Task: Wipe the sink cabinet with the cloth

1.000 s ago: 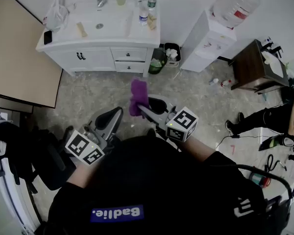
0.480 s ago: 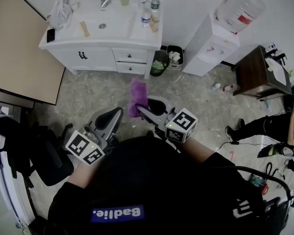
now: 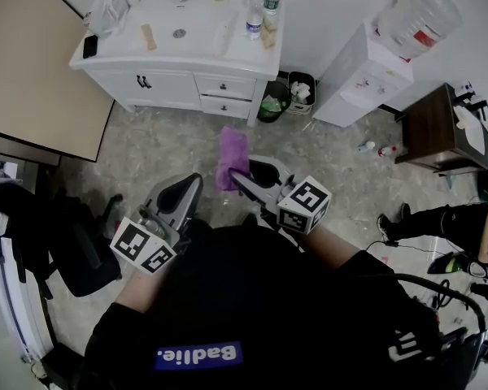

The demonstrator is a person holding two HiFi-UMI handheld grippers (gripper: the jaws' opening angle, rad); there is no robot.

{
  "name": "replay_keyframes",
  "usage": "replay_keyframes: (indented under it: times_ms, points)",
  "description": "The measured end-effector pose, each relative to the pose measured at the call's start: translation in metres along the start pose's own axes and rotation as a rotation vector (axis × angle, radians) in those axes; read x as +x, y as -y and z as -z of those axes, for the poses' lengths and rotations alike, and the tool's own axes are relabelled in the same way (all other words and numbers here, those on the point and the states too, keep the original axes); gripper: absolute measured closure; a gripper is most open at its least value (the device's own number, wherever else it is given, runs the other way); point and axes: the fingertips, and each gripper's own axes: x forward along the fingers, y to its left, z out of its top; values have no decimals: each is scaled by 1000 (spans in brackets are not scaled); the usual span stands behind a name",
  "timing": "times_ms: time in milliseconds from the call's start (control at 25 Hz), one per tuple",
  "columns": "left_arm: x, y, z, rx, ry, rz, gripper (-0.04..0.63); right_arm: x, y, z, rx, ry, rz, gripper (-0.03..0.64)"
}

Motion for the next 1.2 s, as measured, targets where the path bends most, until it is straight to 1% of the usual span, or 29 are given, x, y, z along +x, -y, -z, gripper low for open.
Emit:
replay_keyframes:
  times_ms: [200,280,360,520,640,800,1000,1200]
  points:
    - [5,-48,-4,-1,5,21,594,43,23,5,-9,-39,39,505]
    - [5,-76,-8,4,0,36,594,70,32,9,-2,-54,58,505]
    - [5,-108,-15,25,-9,52,594,100,41,12,1,-68,79,505]
    - [7,-175,-28,77,-40,114,594,163,67,15,28,-86,129,505]
    - [11,-220,-32,97,-69,161,594,206,89,19,63,-89,175,505]
    - [20,-267,-35,99,-65,203,594,249,115,28,86,-99,221,505]
    - [35,-304,-21,86,-72,204,594,277,152,50,121,-111,249,505]
    - [66,-327,8,94,-55,156,595,286,205,86,126,-142,233,505]
